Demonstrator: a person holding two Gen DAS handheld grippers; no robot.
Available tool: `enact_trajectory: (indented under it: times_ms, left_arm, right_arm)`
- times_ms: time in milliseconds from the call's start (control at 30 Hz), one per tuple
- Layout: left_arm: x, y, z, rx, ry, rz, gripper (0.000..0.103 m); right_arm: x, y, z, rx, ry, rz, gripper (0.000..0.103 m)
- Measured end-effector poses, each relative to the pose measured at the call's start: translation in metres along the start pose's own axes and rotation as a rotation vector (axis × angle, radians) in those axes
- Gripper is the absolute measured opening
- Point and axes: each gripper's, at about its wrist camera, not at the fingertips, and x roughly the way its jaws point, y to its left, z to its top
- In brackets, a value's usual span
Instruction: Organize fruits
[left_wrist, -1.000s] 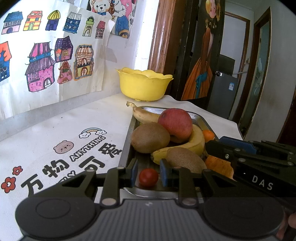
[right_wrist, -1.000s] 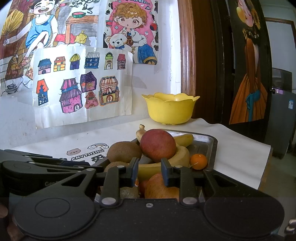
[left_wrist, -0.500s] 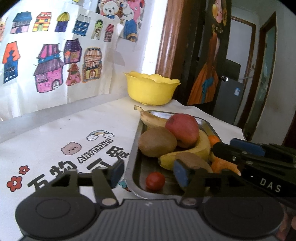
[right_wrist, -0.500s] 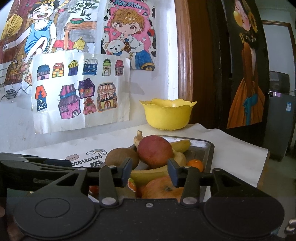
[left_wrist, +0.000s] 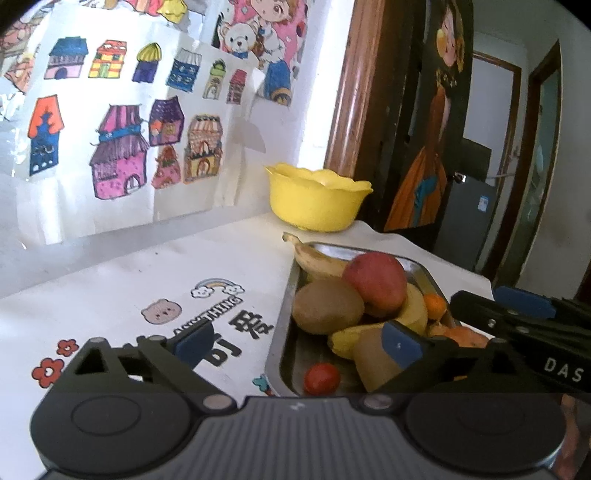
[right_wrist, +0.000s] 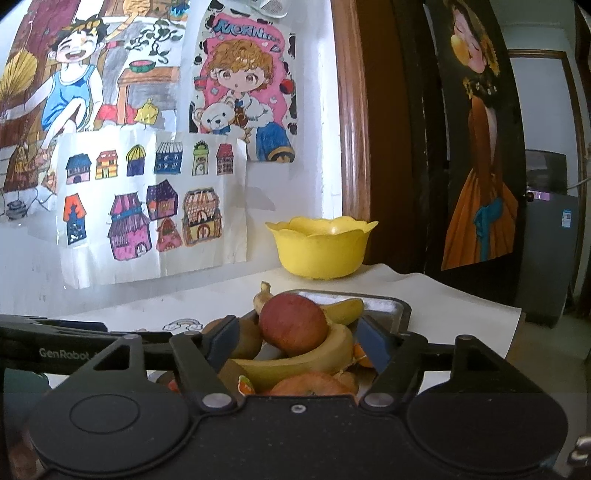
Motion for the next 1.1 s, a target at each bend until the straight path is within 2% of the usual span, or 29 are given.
enact_trajectory:
  times_ms: [333,433,733,1100]
  left_arm:
    - [-0.02,0.006,0.011,-0.045,-0.059,0.095,0.102]
    - [-0.031,0.005,0.015,-0.048,-0.086,0.112,0.102]
    - [-0.067,0.001,0.013,-0.027,-0.126,0.196,0.103]
    - [-0.102,0.003,0.006,0.001,-0.158,0.24,0.103]
  right_arm:
    - [-0.02,-0.002,0.008,0.018,-0.068,-0.008,0.098]
    - [-0.028,-0.003,0.009,0.026,-0.087,-0.006,0.101]
    - [-0.051,0.001,0.011,0.026,-0.121,-0.007,0.102]
    - [-0.078,0.016,0.007,-0.001,-0.14,-0.008,0.102]
